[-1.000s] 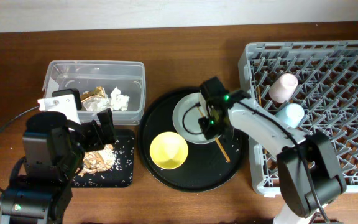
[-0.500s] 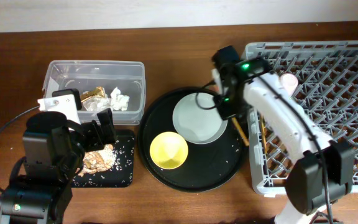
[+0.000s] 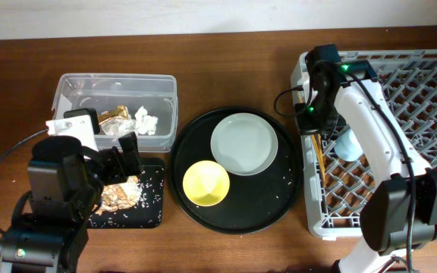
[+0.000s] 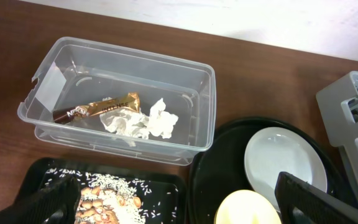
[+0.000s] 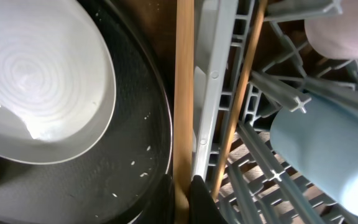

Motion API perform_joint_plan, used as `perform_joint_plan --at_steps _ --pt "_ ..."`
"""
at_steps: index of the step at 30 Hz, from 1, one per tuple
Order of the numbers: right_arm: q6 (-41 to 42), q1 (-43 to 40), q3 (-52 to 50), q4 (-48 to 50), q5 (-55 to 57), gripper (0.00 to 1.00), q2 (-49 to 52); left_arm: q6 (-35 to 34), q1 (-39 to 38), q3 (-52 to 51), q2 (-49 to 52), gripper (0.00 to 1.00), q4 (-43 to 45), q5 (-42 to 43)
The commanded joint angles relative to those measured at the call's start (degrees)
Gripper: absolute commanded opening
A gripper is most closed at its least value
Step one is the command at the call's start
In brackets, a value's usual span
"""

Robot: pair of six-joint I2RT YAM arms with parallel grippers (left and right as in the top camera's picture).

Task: Sort waste into correct bins and load items into the dishwasher rack
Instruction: 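Carry the second chopstick into the dish rack and release it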

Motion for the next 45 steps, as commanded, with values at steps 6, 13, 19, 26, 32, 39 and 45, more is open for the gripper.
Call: perform_joint_plan --at_steps 6,13,19,26,32,39,45 --pt "3.21 -1.38 -0.2 1.27 2.27 0.04 -0.2 -0.59 0.28 0.68 -0.2 0.99 0.11 -0.83" --pt "3.65 -1.4 -0.22 1.46 3.34 0.04 -0.2 -0.59 0.28 0.68 -0.17 0.99 0.11 -0.83" --pt "3.61 -1.4 -0.44 2.03 7.48 0.05 0.0 -0.59 0.28 0.68 -0.17 0.99 0.11 -0.83" --pt "3.63 -1.4 -2.73 4.33 7.74 0.05 0.02 -0.59 0.28 0.68 -0.17 0.99 0.11 -0.83" --pt "3.63 -1.4 -7.76 9.57 9.09 0.05 0.02 -0.59 0.28 0.68 -0.17 0.99 0.11 -0.83" --pt "3.63 -1.4 -8.81 10.95 9.77 0.15 0.02 -0.57 0.28 0.68 -0.17 0.99 0.11 -0.83" --pt "3.63 -1.4 -8.81 10.93 9.75 0.3 0.02 -0.59 0.28 0.68 -0.17 0.99 0.11 -0.83"
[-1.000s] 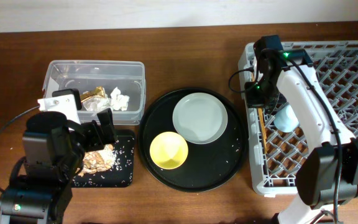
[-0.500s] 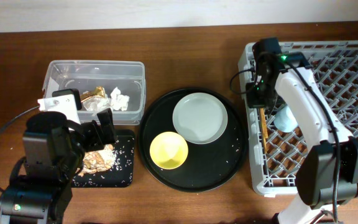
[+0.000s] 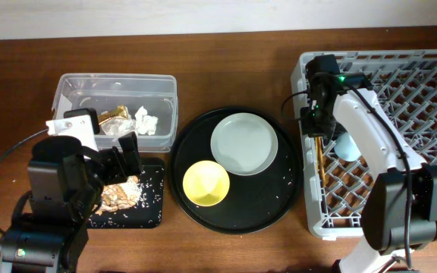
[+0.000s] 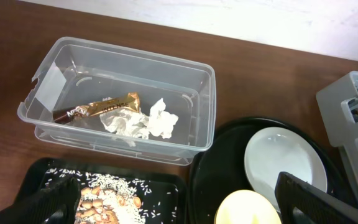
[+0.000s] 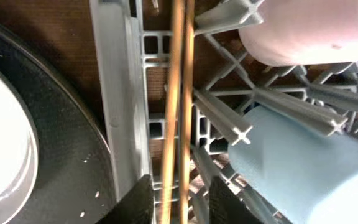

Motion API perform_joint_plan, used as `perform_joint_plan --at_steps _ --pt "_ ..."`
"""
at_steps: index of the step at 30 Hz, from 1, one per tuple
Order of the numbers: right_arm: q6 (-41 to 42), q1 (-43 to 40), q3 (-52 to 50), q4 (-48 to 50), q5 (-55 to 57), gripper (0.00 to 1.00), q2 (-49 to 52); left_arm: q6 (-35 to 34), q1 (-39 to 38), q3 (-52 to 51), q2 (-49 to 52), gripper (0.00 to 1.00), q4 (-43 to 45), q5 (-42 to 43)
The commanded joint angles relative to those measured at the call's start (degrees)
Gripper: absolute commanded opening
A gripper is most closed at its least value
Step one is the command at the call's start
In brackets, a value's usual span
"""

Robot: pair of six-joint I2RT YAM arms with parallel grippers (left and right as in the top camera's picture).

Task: Sort waste into correct bins and load items into the dishwasher rack
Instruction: 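Carry the second chopstick into the dish rack and release it, then reach the right gripper to the yellow bowl and grasp its rim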

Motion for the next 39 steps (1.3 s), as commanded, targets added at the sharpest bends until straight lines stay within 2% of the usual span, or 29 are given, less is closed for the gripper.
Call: perform_joint_plan --at_steps 1,8,11,14,17,20,23,27,28,31,33,39 --pt "0.57 -0.17 -0.37 0.15 0.17 0.3 0.02 -0.59 0.28 0.68 -0.17 0.99 0.11 -0.83" --pt "0.55 -0.55 1.25 0.48 0.42 0.28 0.0 -0.59 0.28 0.68 -0.17 0.99 0.11 -0.83" --pt "0.57 -1.38 8.74 -5.51 -0.68 0.15 0.0 -0.59 0.28 0.68 -0.17 0.99 0.11 -0.83" --pt "0.55 -1.49 19.28 -14.23 -6.49 0.13 0.0 -0.59 0.28 0.68 -0.17 0.99 0.11 -0.83" --pt "0.48 -0.92 24.59 -18.93 -19.23 0.04 0.0 -0.59 0.28 0.68 -0.17 0.99 0.11 -0.83" --pt "0.33 0.46 23.78 -19.41 -26.84 0.04 0.0 -0.59 0.28 0.68 -0.2 0.99 0.11 -0.83" --pt "0.35 3.21 21.22 -19.17 -27.82 0.21 0.02 -0.57 0.28 0.68 -0.17 0.99 0.11 -0.83" --pt "0.35 8.17 16.68 -17.42 -28.74 0.29 0.0 -0.59 0.28 0.68 -0.2 0.99 0.11 -0.83" --pt "0.37 9.73 15.23 -16.79 -29.11 0.29 0.02 -0.59 0.28 0.68 -0.17 0.99 0.11 -0.85" --pt "1.42 14.95 9.92 -13.05 -29.07 0.12 0.02 -0.59 0.28 0.68 -0.17 0.99 0.11 -0.83" --pt "3.87 17.55 6.93 -10.1 -29.24 0.12 0.02 -0.59 0.28 0.68 -0.17 0.99 0.11 -0.83" --pt "3.65 27.41 -0.11 -1.88 -37.7 0.12 0.02 -0.59 0.28 0.68 -0.17 0.99 0.11 -0.83"
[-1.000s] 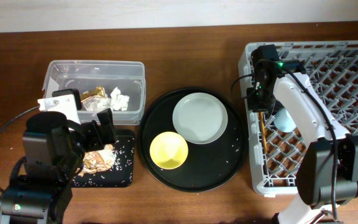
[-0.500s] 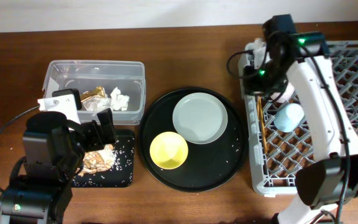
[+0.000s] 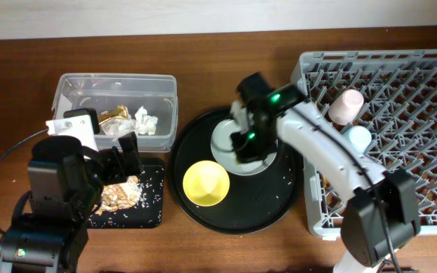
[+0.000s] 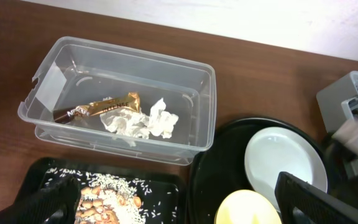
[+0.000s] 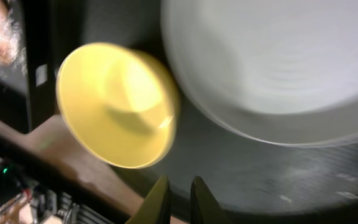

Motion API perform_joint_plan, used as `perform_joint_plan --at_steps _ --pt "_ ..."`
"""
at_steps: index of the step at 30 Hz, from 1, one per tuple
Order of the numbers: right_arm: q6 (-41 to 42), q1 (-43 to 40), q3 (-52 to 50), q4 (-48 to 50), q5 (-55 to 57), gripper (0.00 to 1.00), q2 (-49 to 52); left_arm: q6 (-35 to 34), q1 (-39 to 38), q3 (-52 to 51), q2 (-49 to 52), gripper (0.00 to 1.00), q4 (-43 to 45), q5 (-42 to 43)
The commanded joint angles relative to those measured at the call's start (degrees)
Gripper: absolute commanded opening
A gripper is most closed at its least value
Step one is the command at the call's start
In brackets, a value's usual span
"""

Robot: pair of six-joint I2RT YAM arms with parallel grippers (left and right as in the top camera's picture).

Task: Sort waste into correct bins and load items into the dishwasher rack
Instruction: 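Reach the right gripper to the yellow bowl and grasp its rim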

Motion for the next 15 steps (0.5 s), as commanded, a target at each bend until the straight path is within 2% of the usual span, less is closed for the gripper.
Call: perform_joint_plan --at_steps 1,4,5,7,8,11,15 --pt "0.46 6.16 -1.95 2.51 -7.52 0.13 -0.11 -0.59 0.28 0.68 -0.17 0.99 0.11 -0.83" --pt "0.5 12.39 -1.95 6.16 -8.17 0.13 -0.13 -0.59 0.28 0.68 -0.17 0.99 0.11 -0.83" --pt "0.5 14.05 -2.05 7.3 -8.09 0.17 -0.11 -0.59 0.28 0.68 -0.17 0.99 0.11 -0.83" --pt "1.11 18.01 -2.23 9.46 -6.32 0.33 -0.11 -0.59 0.28 0.68 -0.17 0.99 0.11 -0.85" --pt "2.23 19.47 -2.21 9.77 -4.68 0.35 -0.11 -0.59 0.28 0.68 -0.2 1.0 0.11 -0.83" --pt "9.4 23.76 -2.21 9.9 5.33 0.34 -0.11 -0.59 0.28 0.68 -0.2 1.0 0.11 -0.83" --pt "13.05 24.46 -2.4 11.3 8.13 0.34 -0.11 -0.57 0.28 0.68 -0.17 0.99 0.11 -0.83"
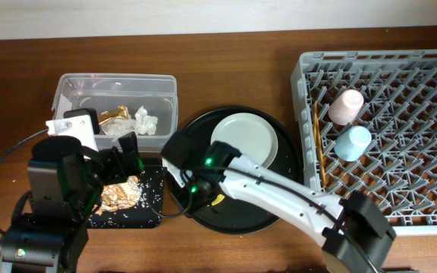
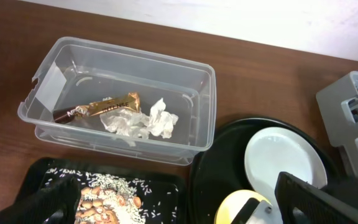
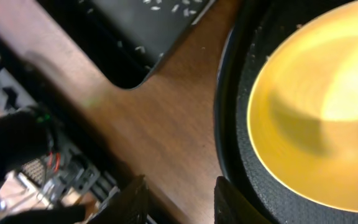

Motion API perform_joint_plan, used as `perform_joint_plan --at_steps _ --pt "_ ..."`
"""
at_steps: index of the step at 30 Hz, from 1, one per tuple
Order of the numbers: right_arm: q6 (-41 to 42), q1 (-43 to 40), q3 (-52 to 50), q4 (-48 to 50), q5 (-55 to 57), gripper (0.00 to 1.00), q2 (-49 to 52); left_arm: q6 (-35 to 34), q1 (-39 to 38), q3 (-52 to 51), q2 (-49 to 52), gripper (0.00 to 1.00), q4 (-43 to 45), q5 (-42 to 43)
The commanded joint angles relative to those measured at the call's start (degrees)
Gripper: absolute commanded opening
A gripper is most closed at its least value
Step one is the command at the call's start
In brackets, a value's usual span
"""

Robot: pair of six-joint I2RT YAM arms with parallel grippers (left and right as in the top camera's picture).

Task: Sort waste into correct bins and load items into the dishwasher rack
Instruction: 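Reach the right gripper to the yellow bowl and grasp its rim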

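A yellow bowl point(image 3: 316, 118) sits at the front left of the round black tray point(image 1: 275, 199), beside a white plate point(image 1: 243, 138). My right gripper point(image 3: 179, 202) hovers open over the bowl's left edge and the tray's rim, with nothing between its fingers. In the overhead view the arm hides most of the bowl. My left gripper point(image 2: 179, 205) is open above the square black tray of rice and nuts point(image 1: 149, 199). A clear bin point(image 1: 116, 89) holds a gold wrapper point(image 2: 104, 107) and crumpled tissue point(image 2: 148, 121).
The grey dishwasher rack point(image 1: 385, 64) at the right holds a pink cup point(image 1: 346, 106), a blue cup point(image 1: 351, 142) and chopsticks point(image 1: 318, 155) along its left side. Bare wooden table lies between the trays and behind them.
My right gripper was over the white plate and yellow bowl with its jaws nearly shut. It is now farther left, at the bowl's left edge, with its jaws wider apart. The left arm is unchanged.
My right gripper was at the rack's left edge with one chopstick lying along the rim outside the rack. Then both chopsticks lay inside the rack under open jaws. Then it was over the round tray, and now it is at the yellow bowl.
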Motion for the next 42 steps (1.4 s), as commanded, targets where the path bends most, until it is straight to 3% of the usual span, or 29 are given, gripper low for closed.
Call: perform_joint_plan --at_steps 1,7,9,20,26,28,34,42 --pt "6.25 -0.07 -0.74 2.27 6.12 0.34 -0.11 -0.57 0.28 0.68 -0.17 0.99 0.09 -0.81" --pt "9.99 -0.11 -4.11 9.62 10.45 0.37 -0.11 -0.59 0.28 0.68 -0.17 1.0 0.09 -0.81" --pt "10.4 -0.11 -5.66 11.98 10.75 0.43 -0.11 -0.59 0.28 0.68 -0.17 0.99 0.09 -0.81" --pt "11.28 -0.11 -17.14 27.45 10.71 0.44 -0.11 -0.57 0.28 0.68 -0.17 0.99 0.09 -0.83" --pt "11.23 -0.11 -17.88 28.81 10.99 0.44 -0.11 -0.57 0.28 0.68 -0.17 0.99 0.09 -0.81" --pt "11.23 -0.11 -17.88 28.79 11.85 0.37 -0.11 -0.59 0.28 0.68 -0.2 0.99 0.09 -0.81" --pt "11.23 -0.11 -17.99 28.79 12.7 0.32 0.0 -0.59 0.28 0.68 -0.17 0.99 0.09 -0.81" --pt "11.23 -0.11 -18.03 28.76 12.66 0.31 1.2 -0.57 0.28 0.68 -0.17 0.99 0.09 -0.83"
